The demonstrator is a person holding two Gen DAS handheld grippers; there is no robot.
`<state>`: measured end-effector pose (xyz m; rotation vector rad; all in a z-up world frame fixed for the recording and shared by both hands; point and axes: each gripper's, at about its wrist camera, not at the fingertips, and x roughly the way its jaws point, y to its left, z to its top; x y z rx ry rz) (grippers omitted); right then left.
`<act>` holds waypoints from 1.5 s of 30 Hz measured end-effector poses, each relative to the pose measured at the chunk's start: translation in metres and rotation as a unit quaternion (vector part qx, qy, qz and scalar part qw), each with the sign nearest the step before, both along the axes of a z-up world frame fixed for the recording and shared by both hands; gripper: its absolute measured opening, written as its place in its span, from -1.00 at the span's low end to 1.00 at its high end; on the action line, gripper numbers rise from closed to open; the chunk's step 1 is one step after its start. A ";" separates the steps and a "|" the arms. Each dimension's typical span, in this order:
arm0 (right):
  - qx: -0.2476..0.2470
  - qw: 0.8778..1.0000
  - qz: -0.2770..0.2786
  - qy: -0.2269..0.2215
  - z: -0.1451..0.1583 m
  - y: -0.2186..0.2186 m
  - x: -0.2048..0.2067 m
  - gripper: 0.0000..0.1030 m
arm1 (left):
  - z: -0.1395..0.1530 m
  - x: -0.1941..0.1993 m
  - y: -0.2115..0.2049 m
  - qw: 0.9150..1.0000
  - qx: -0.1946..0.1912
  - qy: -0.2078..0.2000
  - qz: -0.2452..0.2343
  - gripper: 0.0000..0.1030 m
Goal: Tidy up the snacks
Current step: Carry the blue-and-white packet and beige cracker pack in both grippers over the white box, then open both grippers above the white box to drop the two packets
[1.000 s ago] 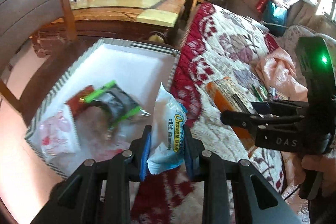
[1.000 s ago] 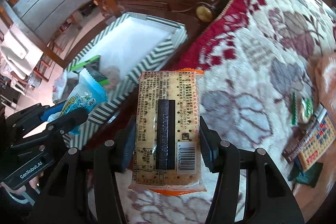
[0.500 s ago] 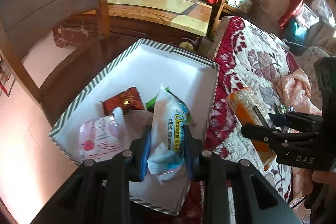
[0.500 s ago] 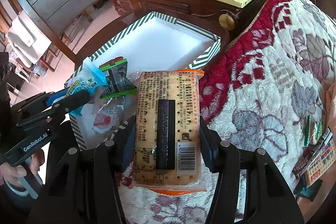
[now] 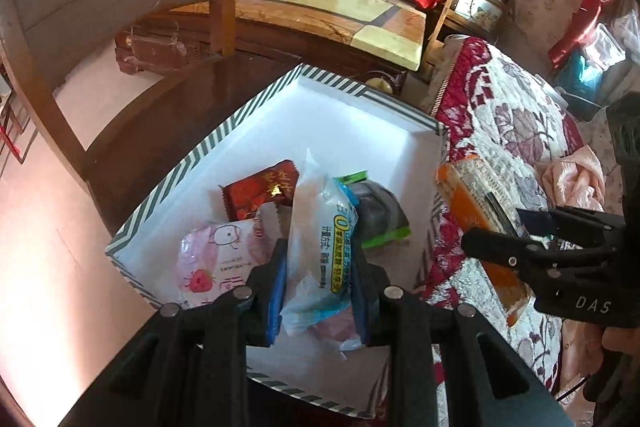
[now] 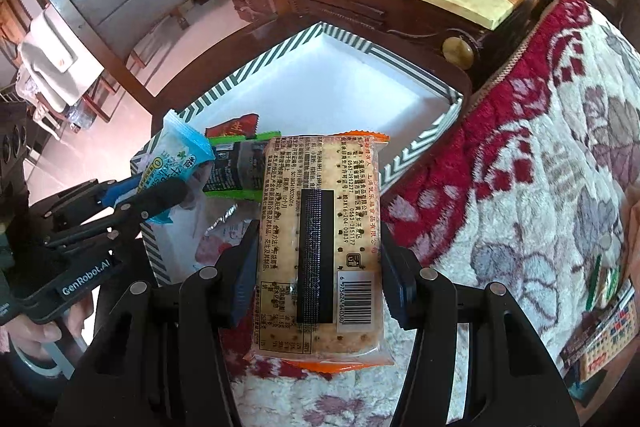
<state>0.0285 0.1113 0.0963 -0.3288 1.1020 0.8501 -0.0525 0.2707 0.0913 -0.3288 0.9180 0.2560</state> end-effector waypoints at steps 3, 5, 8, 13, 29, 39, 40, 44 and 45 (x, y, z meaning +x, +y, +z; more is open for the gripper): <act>-0.007 1.000 0.006 0.001 -0.003 0.013 0.006 0.03 | -0.003 0.001 0.004 1.000 -0.003 0.003 0.003 -0.42; -0.013 1.000 0.011 -0.001 -0.005 0.022 0.009 0.03 | -0.004 0.004 0.005 1.000 -0.004 0.003 0.003 -0.42; -0.019 1.000 0.013 -0.001 -0.008 0.034 0.015 0.03 | -0.006 0.009 0.006 1.000 -0.002 0.005 0.002 -0.42; -0.039 0.999 0.014 -0.001 -0.017 0.055 0.031 0.03 | -0.009 0.019 0.010 1.000 -0.002 0.008 0.001 -0.42; -0.063 0.997 -0.003 0.033 -0.059 0.090 0.071 0.03 | -0.026 0.047 0.023 0.999 0.011 0.031 0.030 -0.40; 0.013 0.995 -0.053 0.081 -0.040 0.056 0.068 0.11 | -0.010 0.031 0.017 0.998 0.029 0.012 0.047 0.37; 0.021 0.995 -0.055 0.077 -0.035 0.049 0.064 0.11 | -0.007 0.030 0.015 0.998 0.032 0.009 0.047 0.41; 0.036 0.995 -0.063 0.063 -0.021 0.022 0.052 0.11 | 0.004 0.020 0.001 0.998 0.048 -0.008 0.045 0.50; 0.040 0.995 -0.068 0.057 -0.018 0.012 0.049 0.11 | 0.006 0.018 -0.003 0.998 0.051 -0.009 0.042 0.53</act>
